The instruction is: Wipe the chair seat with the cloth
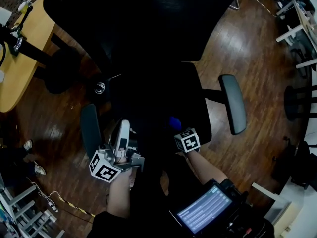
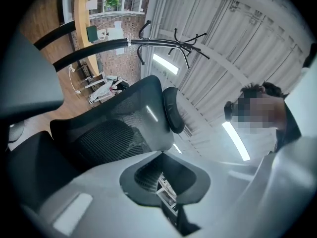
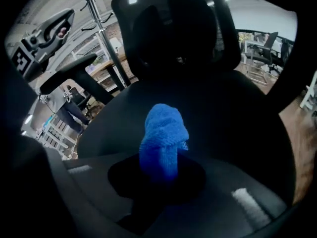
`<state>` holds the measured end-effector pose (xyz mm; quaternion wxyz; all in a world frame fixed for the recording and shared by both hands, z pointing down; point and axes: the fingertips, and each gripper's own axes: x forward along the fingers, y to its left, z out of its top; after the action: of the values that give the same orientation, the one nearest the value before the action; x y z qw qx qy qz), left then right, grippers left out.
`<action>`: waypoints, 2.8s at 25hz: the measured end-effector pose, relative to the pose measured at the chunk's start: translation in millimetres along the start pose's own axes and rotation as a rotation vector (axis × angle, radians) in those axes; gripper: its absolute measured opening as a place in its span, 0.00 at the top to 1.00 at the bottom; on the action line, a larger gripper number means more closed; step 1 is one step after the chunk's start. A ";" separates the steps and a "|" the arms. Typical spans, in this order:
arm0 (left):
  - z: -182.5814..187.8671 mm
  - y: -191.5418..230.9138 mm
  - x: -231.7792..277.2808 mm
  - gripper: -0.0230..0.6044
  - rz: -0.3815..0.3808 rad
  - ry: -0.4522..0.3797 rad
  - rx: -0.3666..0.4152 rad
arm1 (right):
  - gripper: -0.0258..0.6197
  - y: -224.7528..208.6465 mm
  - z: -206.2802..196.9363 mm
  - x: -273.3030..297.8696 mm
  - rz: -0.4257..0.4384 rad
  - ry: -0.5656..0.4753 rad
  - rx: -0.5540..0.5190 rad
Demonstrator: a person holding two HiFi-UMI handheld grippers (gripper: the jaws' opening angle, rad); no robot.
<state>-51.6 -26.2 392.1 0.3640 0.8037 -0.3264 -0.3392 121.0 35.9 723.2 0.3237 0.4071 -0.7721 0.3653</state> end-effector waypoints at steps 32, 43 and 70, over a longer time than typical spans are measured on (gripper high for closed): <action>69.7 -162.4 31.7 0.98 -0.109 0.031 0.054 | 0.88 128.7 241.4 -343.3 0.420 -0.784 0.119; 64.2 -212.5 33.9 0.98 -0.167 -0.004 0.083 | 0.88 147.4 258.3 -412.7 0.561 -0.957 0.093; 51.0 -278.7 -142.6 0.98 -0.220 -0.008 0.046 | 0.88 267.6 135.7 -478.8 0.521 -1.059 0.067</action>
<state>-93.6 210.7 185.4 0.3049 0.8413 -0.2455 -0.3727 81.9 218.8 190.0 -0.2189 0.3411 -0.8912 0.2039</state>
